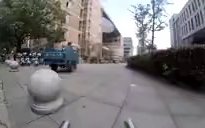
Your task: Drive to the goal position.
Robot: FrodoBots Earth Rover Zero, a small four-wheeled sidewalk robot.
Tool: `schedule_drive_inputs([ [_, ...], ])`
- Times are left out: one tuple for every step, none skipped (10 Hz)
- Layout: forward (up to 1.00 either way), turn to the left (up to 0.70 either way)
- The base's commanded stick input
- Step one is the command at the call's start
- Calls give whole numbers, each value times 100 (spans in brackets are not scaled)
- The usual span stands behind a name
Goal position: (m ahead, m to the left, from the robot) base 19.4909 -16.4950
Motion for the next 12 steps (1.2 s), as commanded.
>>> schedule_drive_inputs([
  [45, -27],
  [45, -27],
  [45, -27],
  [45, -27],
  [45, -27],
  [45, -27],
  [45, -27],
  [45, -27],
  [45, -7],
  [45, 0],
  [45, 0],
  [45, 0],
])
